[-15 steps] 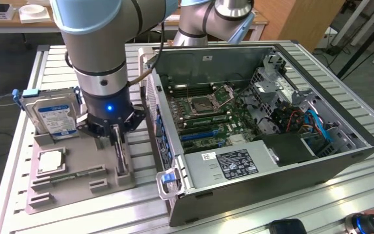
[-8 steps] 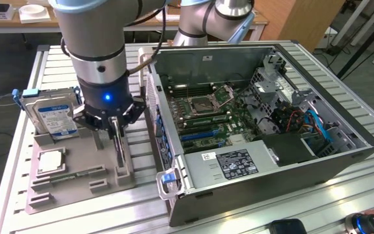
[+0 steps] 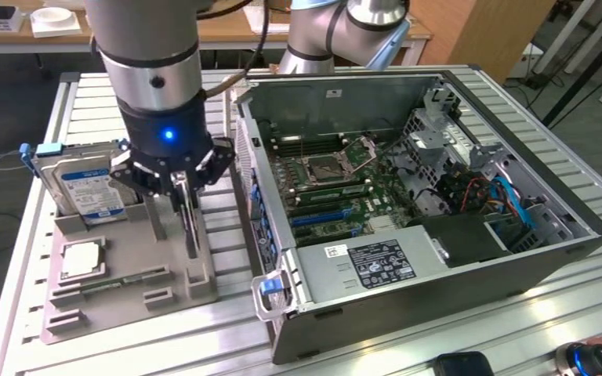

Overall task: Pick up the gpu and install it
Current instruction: 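Pick up the gpu and move the gpu toward the slot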

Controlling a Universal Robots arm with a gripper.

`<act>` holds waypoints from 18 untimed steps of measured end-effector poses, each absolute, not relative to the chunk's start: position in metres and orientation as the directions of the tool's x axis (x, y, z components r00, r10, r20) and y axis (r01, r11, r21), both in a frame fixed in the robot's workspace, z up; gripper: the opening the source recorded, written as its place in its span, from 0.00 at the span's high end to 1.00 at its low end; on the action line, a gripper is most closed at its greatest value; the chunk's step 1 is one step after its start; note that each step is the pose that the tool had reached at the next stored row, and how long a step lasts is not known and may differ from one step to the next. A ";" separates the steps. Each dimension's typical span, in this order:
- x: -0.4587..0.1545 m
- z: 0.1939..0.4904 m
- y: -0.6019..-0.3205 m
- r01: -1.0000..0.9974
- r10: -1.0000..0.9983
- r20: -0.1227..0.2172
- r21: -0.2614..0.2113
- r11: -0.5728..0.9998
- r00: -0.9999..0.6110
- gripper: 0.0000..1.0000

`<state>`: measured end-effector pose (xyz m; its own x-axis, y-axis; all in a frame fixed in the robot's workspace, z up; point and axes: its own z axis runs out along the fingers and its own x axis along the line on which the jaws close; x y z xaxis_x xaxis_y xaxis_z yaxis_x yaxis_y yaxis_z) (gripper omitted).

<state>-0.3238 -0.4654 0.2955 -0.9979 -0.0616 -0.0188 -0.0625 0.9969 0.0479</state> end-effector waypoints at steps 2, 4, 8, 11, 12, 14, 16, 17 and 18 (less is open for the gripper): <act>-0.324 0.303 -0.465 -0.062 -0.061 -0.019 0.048 0.997 -0.998 0.72; -0.324 0.311 -0.465 -0.061 -0.060 -0.019 0.048 0.997 -0.998 0.72; -0.324 0.326 -0.465 -0.060 -0.059 -0.019 0.048 0.997 -0.998 0.72; -0.324 0.338 -0.465 -0.059 -0.059 -0.019 0.048 0.997 -0.998 0.72; -0.324 0.341 -0.465 -0.059 -0.058 -0.019 0.048 0.997 -0.998 0.72; -0.324 0.349 -0.465 -0.059 -0.058 -0.019 0.048 0.997 -0.998 0.72; -0.324 0.356 -0.465 -0.058 -0.058 -0.019 0.048 0.997 -0.998 0.72; -0.324 0.360 -0.465 -0.058 -0.057 -0.019 0.048 0.997 -0.998 0.72; -0.324 0.363 -0.465 -0.058 -0.057 -0.019 0.048 0.997 -0.998 0.72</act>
